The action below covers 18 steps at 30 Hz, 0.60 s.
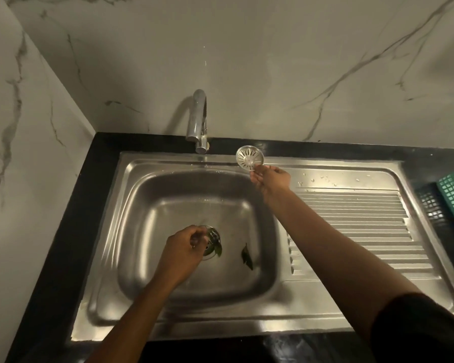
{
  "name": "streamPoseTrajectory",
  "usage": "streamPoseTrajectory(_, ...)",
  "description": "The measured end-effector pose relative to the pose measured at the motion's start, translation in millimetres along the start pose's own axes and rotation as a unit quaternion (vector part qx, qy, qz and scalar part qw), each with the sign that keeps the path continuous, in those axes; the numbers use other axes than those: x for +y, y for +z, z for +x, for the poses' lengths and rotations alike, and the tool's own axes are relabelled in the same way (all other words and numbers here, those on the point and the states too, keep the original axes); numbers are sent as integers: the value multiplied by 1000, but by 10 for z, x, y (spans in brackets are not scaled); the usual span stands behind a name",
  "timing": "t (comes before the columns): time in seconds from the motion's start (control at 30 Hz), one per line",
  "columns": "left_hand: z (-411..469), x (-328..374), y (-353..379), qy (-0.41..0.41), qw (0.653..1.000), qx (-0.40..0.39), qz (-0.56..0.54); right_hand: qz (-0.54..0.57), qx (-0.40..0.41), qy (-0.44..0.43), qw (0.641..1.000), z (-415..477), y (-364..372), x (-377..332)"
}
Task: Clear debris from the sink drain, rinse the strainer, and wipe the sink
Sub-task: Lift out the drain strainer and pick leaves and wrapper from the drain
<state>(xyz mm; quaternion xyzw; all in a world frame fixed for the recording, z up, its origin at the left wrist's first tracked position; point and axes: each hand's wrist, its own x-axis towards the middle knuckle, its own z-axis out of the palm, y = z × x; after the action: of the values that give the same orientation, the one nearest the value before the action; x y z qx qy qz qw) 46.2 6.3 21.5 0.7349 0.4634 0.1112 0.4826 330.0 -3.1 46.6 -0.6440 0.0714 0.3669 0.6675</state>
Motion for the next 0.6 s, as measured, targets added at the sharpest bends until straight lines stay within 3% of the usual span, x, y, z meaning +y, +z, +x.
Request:
streamPoseTrajectory(0.1, -15, -26, 7, -4, 1000, 1, 2, 28, 43, 5, 999, 218, 133, -85)
streamPoseTrajectory(0.4, -56, -143, -127, -23, 999, 28, 8, -72, 89, 32, 993, 525, 291, -121)
streamPoseTrajectory(0.6, -11, -199, -149, -41, 999, 26, 24, 25, 48, 23, 998, 555, 265, -85)
